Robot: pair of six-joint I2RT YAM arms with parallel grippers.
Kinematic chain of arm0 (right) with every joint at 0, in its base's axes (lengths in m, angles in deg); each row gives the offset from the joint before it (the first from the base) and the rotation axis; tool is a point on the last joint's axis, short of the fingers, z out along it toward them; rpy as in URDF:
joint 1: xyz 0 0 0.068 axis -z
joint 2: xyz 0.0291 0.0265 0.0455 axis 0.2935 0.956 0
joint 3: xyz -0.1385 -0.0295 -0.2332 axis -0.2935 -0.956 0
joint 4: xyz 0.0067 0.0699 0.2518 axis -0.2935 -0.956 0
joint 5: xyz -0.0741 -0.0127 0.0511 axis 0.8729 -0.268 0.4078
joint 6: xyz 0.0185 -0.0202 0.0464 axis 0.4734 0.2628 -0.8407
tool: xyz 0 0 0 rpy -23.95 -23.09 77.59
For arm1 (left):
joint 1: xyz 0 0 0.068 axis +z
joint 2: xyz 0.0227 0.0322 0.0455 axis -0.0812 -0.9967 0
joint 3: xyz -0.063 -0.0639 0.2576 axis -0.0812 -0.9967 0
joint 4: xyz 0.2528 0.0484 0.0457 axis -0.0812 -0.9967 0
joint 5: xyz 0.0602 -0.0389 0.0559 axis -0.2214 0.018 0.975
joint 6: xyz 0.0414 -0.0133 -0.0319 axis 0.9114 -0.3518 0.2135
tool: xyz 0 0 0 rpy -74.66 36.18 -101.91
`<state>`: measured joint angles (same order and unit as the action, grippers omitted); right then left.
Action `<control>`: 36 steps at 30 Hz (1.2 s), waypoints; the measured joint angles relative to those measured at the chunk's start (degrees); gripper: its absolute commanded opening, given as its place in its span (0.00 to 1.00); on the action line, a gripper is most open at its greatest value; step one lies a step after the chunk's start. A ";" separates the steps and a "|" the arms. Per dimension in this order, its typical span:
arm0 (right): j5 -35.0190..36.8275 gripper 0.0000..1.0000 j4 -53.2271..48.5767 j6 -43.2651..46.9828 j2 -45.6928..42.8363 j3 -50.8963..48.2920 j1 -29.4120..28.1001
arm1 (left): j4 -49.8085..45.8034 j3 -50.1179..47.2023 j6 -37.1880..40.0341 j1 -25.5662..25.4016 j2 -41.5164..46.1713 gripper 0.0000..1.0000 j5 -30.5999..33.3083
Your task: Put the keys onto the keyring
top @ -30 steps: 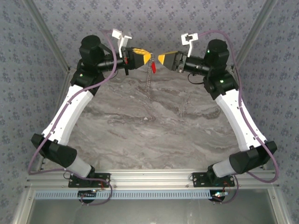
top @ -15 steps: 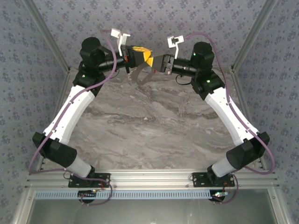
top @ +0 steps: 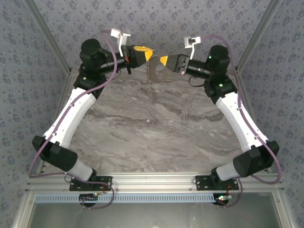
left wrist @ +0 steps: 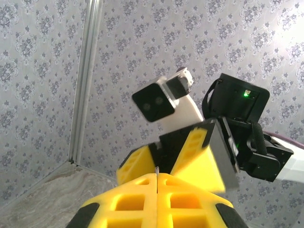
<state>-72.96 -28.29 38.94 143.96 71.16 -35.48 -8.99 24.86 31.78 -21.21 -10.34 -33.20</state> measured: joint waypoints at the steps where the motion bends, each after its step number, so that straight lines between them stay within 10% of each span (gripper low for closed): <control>1: 0.00 0.57 1.25 -1.16 -0.83 -0.55 1.14 | 0.28 -0.02 -0.26 0.04 0.00 0.00 0.02; 18: 0.07 0.34 9.81 -8.31 3.45 0.55 -3.08 | 7.67 -0.17 -6.45 0.37 -0.02 0.00 0.00; 36: 1.66 0.52 4.74 -4.31 4.74 2.25 -4.96 | 11.85 -0.22 -9.79 1.11 -0.20 0.00 0.02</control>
<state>-71.30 -23.54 34.63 148.71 73.41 -40.44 2.85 24.65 21.99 -20.10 -10.53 -33.17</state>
